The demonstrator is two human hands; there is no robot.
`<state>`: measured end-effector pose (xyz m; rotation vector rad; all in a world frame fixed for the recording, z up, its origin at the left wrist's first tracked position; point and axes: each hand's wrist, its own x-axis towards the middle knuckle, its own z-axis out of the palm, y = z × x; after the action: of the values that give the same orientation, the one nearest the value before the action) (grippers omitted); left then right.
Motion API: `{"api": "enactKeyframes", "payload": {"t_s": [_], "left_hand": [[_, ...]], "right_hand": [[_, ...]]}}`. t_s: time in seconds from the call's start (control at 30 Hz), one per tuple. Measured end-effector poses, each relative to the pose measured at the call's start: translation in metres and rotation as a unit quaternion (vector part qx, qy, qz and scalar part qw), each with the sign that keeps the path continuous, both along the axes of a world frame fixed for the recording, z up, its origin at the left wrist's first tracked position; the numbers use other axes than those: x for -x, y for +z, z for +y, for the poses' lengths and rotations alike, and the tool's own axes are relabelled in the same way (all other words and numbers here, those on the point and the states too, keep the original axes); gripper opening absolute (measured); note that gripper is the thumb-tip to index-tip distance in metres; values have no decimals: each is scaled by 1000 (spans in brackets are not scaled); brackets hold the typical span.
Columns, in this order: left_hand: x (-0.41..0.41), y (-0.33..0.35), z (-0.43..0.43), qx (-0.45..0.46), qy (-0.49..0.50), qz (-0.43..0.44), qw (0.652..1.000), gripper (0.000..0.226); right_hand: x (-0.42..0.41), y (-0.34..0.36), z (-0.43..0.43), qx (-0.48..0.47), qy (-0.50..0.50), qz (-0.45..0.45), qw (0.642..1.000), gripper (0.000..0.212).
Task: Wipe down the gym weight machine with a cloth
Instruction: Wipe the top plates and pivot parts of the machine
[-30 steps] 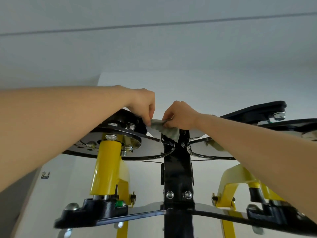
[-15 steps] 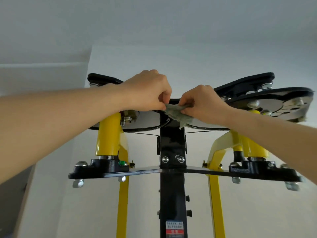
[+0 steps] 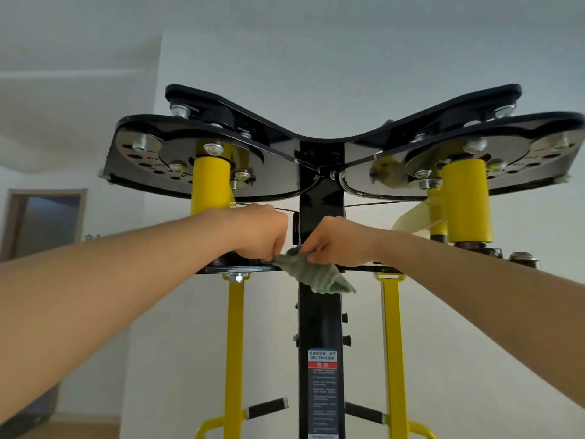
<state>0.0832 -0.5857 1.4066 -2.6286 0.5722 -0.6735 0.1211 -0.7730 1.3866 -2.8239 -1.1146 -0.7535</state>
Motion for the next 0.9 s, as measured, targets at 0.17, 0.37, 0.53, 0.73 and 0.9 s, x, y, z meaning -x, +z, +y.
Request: {"api": "enactKeyframes", "payload": {"t_s": [0.17, 0.37, 0.53, 0.73, 0.9], "left_hand": [[-12, 17, -2, -4, 56, 92, 994, 29], [-58, 14, -15, -12, 123, 177, 976, 13], [-92, 5, -30, 84, 70, 181, 977, 23], [-96, 4, -53, 203, -36, 214, 955, 23], [-84, 3, -73, 213, -97, 238, 943, 19]], "right_hand": [[-20, 5, 20, -9, -25, 127, 992, 28], [-45, 15, 9, -2, -115, 169, 979, 36], [-52, 27, -18, 39, -179, 193, 964, 22], [-34, 31, -51, 8, -232, 203, 951, 30], [-15, 34, -69, 22, -265, 183, 946, 25]]}}
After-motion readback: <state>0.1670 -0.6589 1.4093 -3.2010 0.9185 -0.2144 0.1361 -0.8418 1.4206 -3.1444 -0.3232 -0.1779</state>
